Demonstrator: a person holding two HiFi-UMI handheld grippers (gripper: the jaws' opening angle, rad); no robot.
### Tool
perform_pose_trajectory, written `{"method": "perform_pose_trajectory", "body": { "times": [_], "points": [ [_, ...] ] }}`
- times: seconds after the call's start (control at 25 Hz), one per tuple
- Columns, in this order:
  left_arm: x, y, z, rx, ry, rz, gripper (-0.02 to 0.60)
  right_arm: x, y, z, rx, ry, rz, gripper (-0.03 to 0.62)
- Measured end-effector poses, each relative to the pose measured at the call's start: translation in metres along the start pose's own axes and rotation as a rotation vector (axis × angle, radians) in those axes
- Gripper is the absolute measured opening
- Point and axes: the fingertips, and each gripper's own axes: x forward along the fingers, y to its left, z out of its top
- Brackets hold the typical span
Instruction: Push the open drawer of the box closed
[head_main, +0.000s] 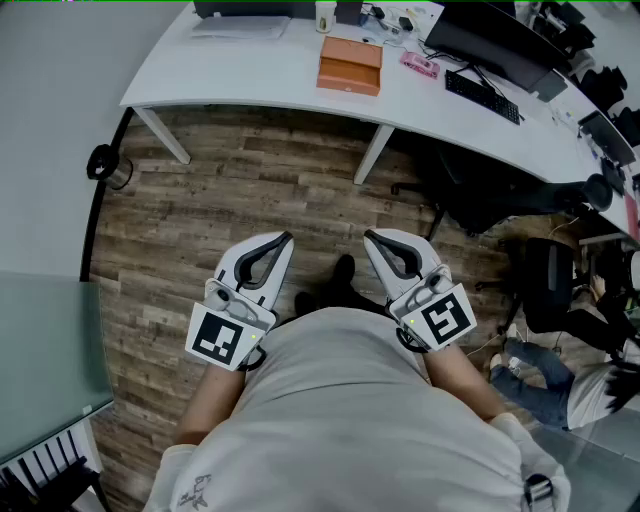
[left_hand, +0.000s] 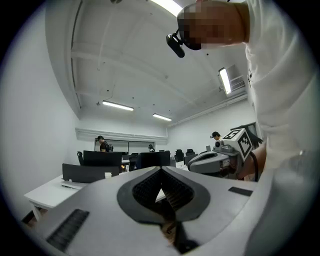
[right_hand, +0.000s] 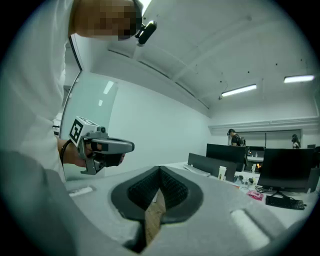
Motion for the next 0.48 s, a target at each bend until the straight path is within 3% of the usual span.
{"method": "perform_pose_trajectory", "body": {
  "times": [0.48],
  "points": [
    [0.026,0.006,-0.008,-0.006,0.016,0.007,0.0,0.004,-0.021,-0.012,0.041,0.018,0.018,0.002]
  ]
}}
